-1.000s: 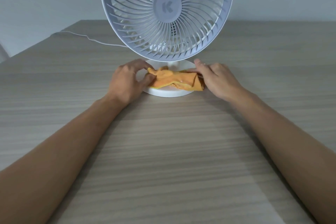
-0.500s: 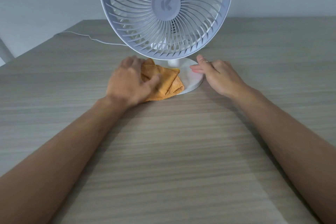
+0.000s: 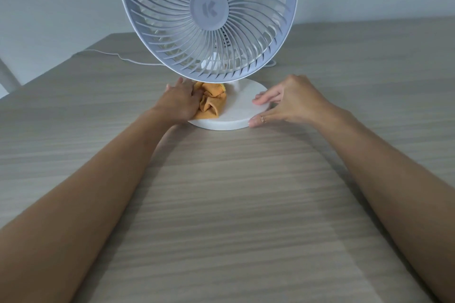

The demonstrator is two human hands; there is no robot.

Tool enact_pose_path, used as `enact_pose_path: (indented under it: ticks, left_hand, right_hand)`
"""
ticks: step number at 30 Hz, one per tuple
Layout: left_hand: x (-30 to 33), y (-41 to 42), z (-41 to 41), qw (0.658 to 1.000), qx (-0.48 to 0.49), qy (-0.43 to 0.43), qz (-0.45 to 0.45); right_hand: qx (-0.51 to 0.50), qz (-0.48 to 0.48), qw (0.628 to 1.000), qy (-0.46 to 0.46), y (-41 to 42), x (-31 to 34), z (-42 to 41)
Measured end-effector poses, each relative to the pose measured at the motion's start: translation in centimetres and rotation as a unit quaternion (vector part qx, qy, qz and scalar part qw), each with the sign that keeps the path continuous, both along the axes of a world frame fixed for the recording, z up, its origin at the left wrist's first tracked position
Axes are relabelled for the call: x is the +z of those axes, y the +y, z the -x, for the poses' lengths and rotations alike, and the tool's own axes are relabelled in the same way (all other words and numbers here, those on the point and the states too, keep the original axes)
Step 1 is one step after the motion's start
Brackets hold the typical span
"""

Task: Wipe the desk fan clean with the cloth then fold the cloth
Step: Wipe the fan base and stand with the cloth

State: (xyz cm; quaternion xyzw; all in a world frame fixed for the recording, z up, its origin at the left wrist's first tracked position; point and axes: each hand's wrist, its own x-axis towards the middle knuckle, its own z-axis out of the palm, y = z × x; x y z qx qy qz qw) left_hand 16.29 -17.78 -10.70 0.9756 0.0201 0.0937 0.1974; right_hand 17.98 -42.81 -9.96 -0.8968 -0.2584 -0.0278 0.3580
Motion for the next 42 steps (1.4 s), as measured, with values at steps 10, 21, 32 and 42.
enact_pose_path:
  ticks: [10, 21, 32, 42]
  left_hand:
    - [0.5, -1.1, -2.2, 0.996, -0.050, 0.055, -0.050]
    - [-1.0, -1.8, 0.5, 0.980, -0.119, 0.070, -0.146]
    - [-1.7, -5.2, 4.0, 0.990, -0.125, 0.015, -0.059]
    - [-0.9, 1.7, 4.0, 0.973, 0.074, -0.085, 0.200]
  right_hand:
    - [-0.001, -0.046, 0.999, -0.002, 0.0, -0.3, -0.2]
    - [-0.016, -0.030, 0.998, -0.043, -0.1, -0.4, 0.7]
    - [-0.016, -0.004, 0.999, -0.041, -0.5, -0.4, 0.2]
    - [-0.048, -0.074, 0.994, -0.072, 0.2, 0.7, 2.5]
